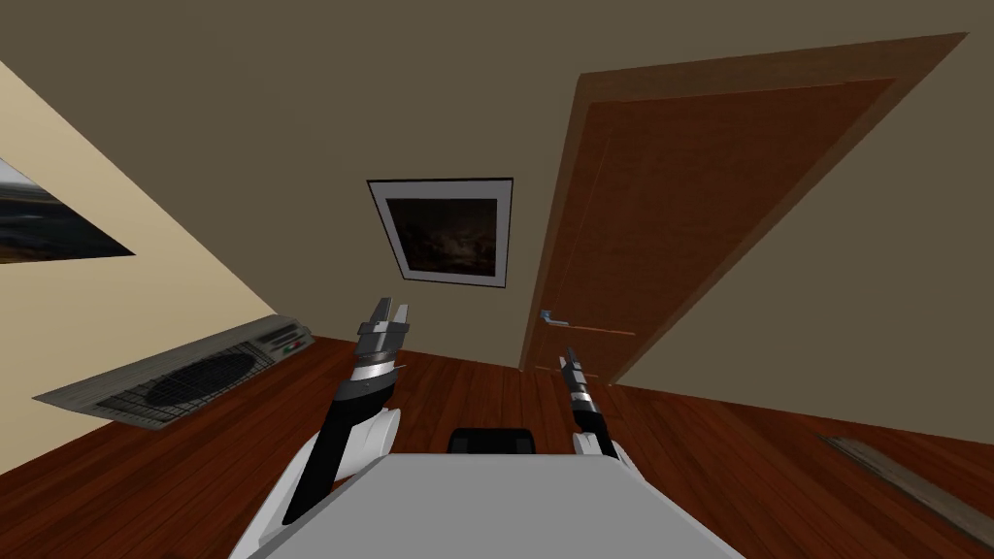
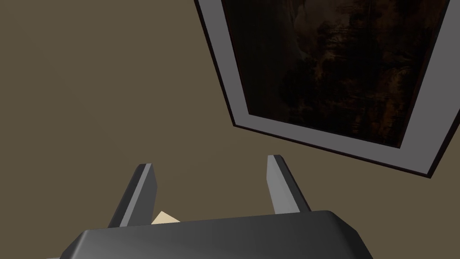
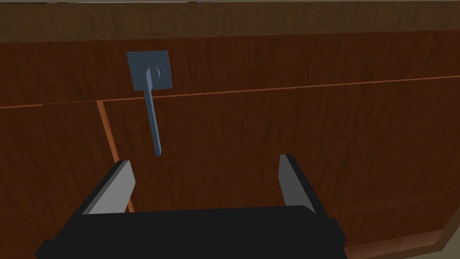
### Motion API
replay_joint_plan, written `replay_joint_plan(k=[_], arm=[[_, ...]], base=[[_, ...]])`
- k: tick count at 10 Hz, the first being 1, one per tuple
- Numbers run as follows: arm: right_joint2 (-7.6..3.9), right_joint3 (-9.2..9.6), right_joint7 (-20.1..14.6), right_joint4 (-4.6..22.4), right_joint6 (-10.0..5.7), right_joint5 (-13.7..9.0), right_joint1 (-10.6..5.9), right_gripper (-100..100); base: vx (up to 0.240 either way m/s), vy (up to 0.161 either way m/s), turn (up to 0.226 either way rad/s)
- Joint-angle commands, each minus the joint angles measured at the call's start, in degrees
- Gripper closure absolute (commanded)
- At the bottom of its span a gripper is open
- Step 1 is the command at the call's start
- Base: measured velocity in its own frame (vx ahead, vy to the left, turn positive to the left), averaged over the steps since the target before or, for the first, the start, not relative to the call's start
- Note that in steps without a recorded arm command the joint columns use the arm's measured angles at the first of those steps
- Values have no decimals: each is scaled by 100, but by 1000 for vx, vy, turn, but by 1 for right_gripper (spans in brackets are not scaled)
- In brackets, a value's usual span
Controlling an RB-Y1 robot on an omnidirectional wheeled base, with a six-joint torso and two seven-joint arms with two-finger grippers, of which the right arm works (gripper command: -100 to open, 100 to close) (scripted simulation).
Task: Pull the door open
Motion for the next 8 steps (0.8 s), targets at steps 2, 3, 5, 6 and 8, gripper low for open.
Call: replay_joint_plan(k=[2, 3, 5, 6, 8], arm=[[-27, -21, -51, 281, -23, -16, -67, -100], [-49, -36, -90, 499, -52, -28, -119, -100], [-69, -51, -125, 696, -79, -38, -165, -100], [-78, -57, -141, 783, -90, -43, -186, -100], [-103, -75, -187, 1039, -125, -57, -247, -100]], base=[[87, -42, 43], [128, -57, 52], [102, -56, 50], [84, -45, 24], [103, -56, 48]])
